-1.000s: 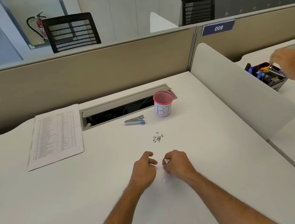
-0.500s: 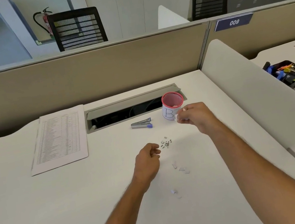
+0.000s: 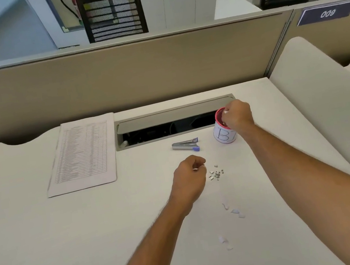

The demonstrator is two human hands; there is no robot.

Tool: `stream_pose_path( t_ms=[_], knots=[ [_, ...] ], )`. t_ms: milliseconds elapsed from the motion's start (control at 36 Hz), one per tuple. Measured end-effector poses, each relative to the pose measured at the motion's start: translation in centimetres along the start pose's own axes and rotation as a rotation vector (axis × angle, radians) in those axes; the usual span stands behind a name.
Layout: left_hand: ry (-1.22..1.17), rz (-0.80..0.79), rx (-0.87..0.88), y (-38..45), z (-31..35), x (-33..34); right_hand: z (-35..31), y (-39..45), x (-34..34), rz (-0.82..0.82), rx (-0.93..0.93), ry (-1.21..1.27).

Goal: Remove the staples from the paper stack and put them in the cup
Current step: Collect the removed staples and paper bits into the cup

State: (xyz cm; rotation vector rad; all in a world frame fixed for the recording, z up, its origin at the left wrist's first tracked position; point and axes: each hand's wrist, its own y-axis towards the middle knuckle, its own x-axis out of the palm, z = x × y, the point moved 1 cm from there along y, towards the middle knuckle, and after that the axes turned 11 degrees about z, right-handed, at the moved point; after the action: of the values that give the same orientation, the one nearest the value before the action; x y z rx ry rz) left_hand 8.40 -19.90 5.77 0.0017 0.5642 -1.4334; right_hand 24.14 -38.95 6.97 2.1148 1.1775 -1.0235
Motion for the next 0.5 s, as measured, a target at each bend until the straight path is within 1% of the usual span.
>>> stream_pose_path(
  t_ms=[111,222,500],
  knots=[
    [0.012,0.020,-0.008,0.8,0.1,-0.4,-0.3,0.4,0.6,-0.031,-0.039,-0.060],
    [0.023,0.030,-0.017,1.2,0.1,-0.5,-0.5,0.7,0.4,-0.053,-0.030,-0.066],
    [-0.001,0.058,-0.040,0.2,-0.4,-1.1,-1.1,0.1,-1.4,0.006,-0.003,-0.040]
  ],
)
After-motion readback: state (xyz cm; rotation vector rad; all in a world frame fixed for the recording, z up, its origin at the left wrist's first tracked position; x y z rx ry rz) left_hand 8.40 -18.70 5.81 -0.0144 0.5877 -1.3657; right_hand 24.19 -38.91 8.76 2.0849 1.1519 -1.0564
